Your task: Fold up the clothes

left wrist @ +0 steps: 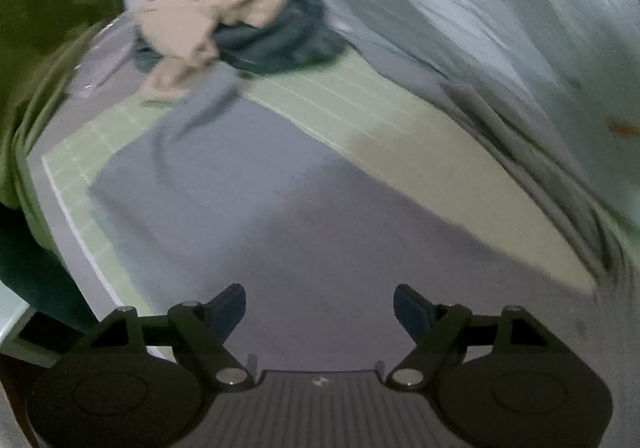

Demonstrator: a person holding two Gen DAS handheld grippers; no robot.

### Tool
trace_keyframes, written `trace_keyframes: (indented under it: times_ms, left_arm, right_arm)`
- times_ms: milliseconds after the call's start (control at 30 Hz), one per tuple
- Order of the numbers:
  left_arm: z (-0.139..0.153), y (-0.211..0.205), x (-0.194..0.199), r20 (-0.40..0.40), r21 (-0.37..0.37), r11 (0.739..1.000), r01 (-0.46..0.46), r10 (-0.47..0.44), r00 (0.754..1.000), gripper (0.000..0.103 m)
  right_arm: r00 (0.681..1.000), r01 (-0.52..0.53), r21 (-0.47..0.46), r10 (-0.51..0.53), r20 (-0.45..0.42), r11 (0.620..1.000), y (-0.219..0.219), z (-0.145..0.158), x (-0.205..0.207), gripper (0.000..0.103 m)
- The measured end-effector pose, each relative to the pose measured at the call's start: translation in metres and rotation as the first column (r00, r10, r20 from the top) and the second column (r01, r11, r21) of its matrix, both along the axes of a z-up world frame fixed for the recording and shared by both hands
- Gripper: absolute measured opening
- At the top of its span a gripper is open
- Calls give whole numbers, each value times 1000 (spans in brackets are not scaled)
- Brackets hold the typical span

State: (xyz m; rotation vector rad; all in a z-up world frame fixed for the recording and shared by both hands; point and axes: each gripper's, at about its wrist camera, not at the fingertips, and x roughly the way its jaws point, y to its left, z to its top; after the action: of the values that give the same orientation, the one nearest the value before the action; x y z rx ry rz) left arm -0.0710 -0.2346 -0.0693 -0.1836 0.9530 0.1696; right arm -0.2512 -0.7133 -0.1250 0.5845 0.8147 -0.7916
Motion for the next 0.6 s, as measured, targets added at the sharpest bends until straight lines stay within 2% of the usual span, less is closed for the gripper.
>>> trace_keyframes:
  times_ms: [33, 67, 100, 133, 233, 333, 400, 433, 467, 500, 567, 600]
  left_arm:
    - [-2, -10, -3, -13, 15, 1000, 24, -24, 1000, 82]
    - [-4, -20, -6, -29, 31, 998, 50, -49, 998, 82]
    - [-6, -29, -9, -45, 45, 996, 73, -71, 996, 82]
    - [-9, -36, -12, -58, 56, 994, 89, -86, 995, 82]
    - [-11, -48, -11, -76, 71, 990, 123, -118, 990, 82]
    - [-11, -53, -5, -75, 73, 988, 135, -130, 989, 83]
    - [-10, -55, 2, -68, 64, 990, 125, -121, 990, 84]
    - [-10, -55, 7, -64, 53, 992, 113, -110, 992, 84]
    - [-9, -53, 12, -59, 38, 994, 99, -96, 994, 86]
    - [-8, -52, 17, -55, 29, 996, 90, -88, 995, 87]
    - [-7, -50, 26, -47, 26, 996, 90, -89, 995, 87]
    - [-6, -50, 31, -43, 25, 996, 90, -89, 995, 87]
  right_arm:
    - [999, -49, -19, 49, -23, 999, 1, -2, 4, 32]
    - [995, -95, -42, 93, -47, 995, 3, -4, 5, 18]
    - [991, -125, -74, 121, -56, 989, 5, -5, 3, 14]
    - [989, -141, -104, 134, -67, 985, 7, -4, -1, 5]
    - [993, -77, -180, 59, -105, 981, 1, 0, -21, 3]
    - [991, 42, -193, -66, -115, 980, -13, 1, -46, 4]
    - [984, 86, -187, -113, -135, 978, -20, 0, -56, 10]
    - [981, 102, -179, -129, -142, 979, -23, -1, -58, 19]
    - [980, 119, -166, -142, -139, 979, -24, 1, -60, 37]
    - [978, 135, -166, -158, -136, 977, -23, 4, -60, 45]
    - [976, 157, -206, -183, -119, 966, -17, 14, -54, 83]
    - [976, 164, -231, -192, -105, 959, -13, 19, -50, 91]
